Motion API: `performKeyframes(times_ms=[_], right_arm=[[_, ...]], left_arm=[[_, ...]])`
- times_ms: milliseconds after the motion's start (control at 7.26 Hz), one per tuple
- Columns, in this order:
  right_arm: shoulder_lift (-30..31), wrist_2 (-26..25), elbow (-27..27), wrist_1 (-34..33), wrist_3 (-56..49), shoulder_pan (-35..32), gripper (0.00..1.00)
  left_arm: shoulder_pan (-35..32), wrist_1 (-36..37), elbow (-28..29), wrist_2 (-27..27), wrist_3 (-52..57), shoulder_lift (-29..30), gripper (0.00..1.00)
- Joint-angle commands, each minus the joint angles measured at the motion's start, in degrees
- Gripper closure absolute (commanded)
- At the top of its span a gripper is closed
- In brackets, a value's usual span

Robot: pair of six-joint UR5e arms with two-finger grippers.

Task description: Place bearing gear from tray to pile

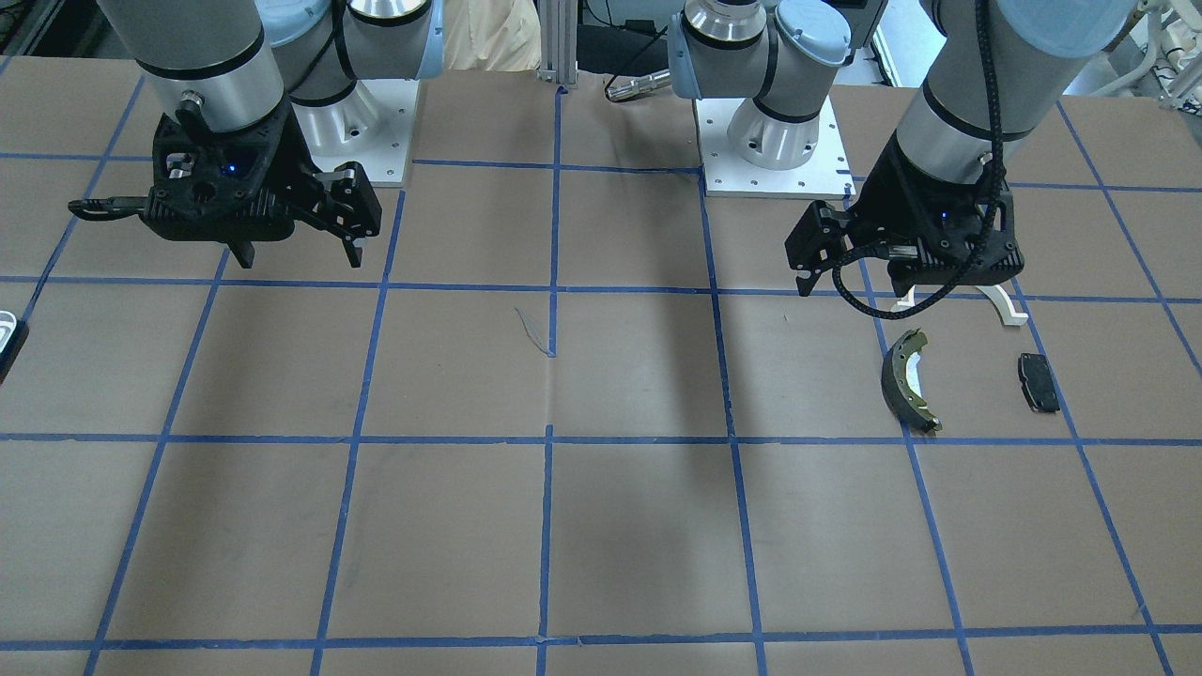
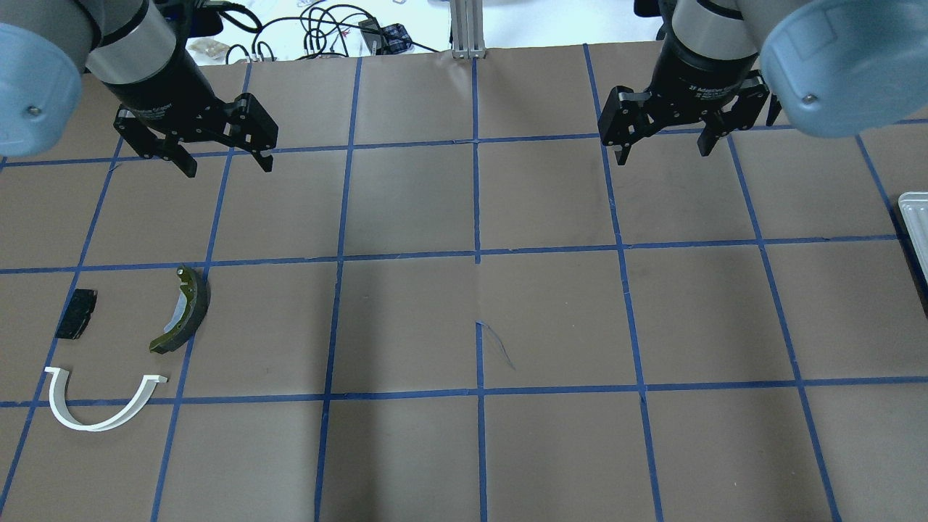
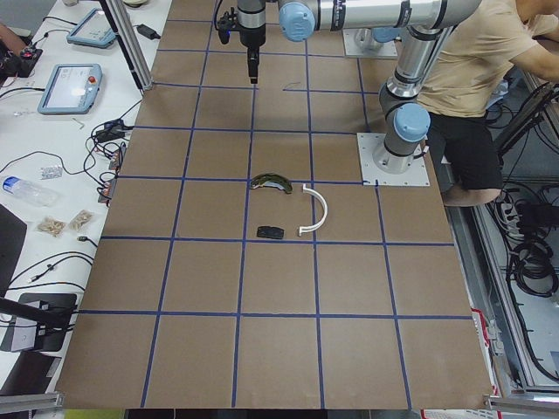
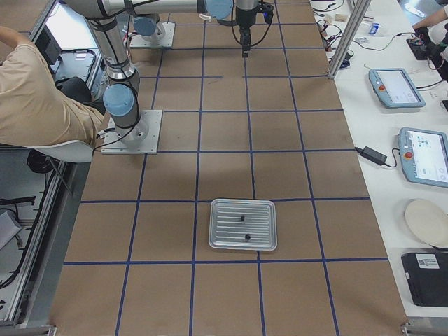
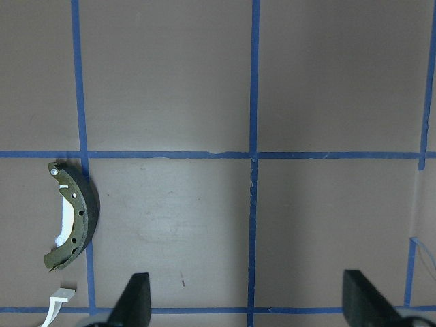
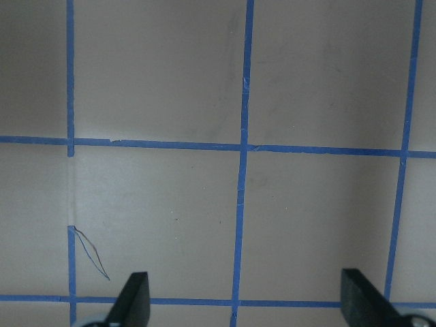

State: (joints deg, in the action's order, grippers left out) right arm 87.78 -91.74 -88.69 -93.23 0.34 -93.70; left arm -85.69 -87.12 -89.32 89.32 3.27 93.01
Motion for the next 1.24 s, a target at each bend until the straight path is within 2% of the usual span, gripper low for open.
performKeyframes(times_ms=[0,276,413,551,689,964,1102], right_arm=[[-0.2,-0.1,-0.1,-0.4,-5.0,0.8,0.00],[-0.4,-0.9,-0.1,0.0,-9.5,9.7,0.00],[-0.5,-0.8,-0.3,-0.1,-16.4,16.9,0.00],[-2.6,-0.7,-1.3,-1.3,-24.4,22.5,0.00],[-5.8,-0.9,-1.6,-5.1,-26.8,26.9,0.00],[-11.4,-0.3,-1.7,-8.4,-33.1,35.9,0.00],[-16.2,-0.5,-1.7,-14.6,-36.3,39.2,0.00]], left_arm=[[0.0,0.0,-0.1,0.0,0.1,0.1,0.00],[-0.1,0.0,-0.1,-0.1,0.0,-0.1,0.00],[-0.1,0.0,-0.1,0.0,0.0,-0.1,0.00],[0.0,0.0,-0.2,-0.1,0.0,0.1,0.00],[0.0,0.0,-0.2,-0.1,-0.1,0.2,0.00],[-0.1,-0.2,-0.2,0.2,-0.2,-0.3,0.00],[0.0,-0.2,-0.2,0.2,-0.2,-0.4,0.00]])
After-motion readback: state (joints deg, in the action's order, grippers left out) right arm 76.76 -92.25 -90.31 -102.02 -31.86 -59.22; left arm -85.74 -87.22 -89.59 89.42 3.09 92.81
